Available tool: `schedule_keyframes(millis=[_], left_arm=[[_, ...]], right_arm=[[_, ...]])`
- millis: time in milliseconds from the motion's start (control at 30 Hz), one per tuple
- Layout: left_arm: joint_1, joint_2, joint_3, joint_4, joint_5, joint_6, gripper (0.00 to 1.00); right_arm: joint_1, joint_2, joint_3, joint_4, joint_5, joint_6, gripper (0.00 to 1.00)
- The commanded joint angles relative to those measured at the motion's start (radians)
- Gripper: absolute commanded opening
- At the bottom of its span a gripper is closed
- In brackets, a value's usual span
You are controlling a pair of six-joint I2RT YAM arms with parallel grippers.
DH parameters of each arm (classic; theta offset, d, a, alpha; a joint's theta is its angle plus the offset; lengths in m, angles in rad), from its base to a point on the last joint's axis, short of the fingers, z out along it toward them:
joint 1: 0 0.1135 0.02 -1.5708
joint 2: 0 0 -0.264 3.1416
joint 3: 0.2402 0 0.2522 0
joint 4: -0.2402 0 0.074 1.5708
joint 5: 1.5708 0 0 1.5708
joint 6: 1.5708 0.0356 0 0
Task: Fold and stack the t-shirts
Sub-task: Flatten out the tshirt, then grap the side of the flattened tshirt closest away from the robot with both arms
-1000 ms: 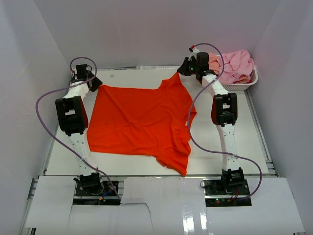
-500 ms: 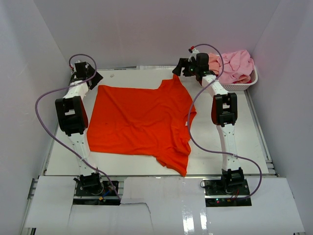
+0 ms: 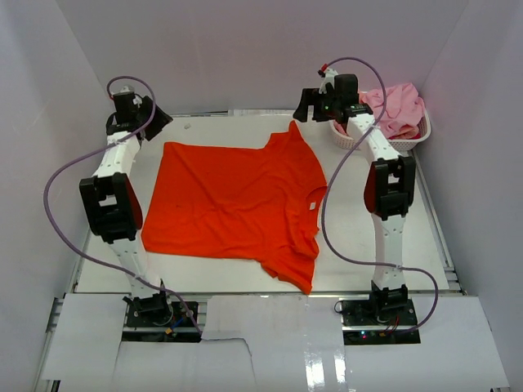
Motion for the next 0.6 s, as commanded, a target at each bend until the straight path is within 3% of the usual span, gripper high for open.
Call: schedule_keyframes(millis=[0,167,300,400,567], left_arm=[[-0.037,-0.173,-0.093,-0.103,0.084,0.023,0.65],[-0.096,-0.395,-0.286,-0.175,0.06,0.085,0.65],[-0.1,-0.471,-0.361,-0.238,0.115,0.108,0.68],[-0.1,-0.491,-0.427,-0.244,0.14,0.111,0.68],[-0.1,-0.443,-0.483,-0.204,0.152,0.112,0.69]], right_arm=[[0.081,-0.217,-0.126,-0.171,0.057,-0.076,0.93],[0.187,-0.503,-0.445,-0.279,0.197,-0.094,0.93],[0.214,-0.752,-0.689,-0.259,0.168,-0.027,0.93],[0.218,-0.838,-0.8,-0.279,0.191,-0.008,0.94],[0.224,-0.831,-0.86,-0.315,0.263,-0.016,0.93]])
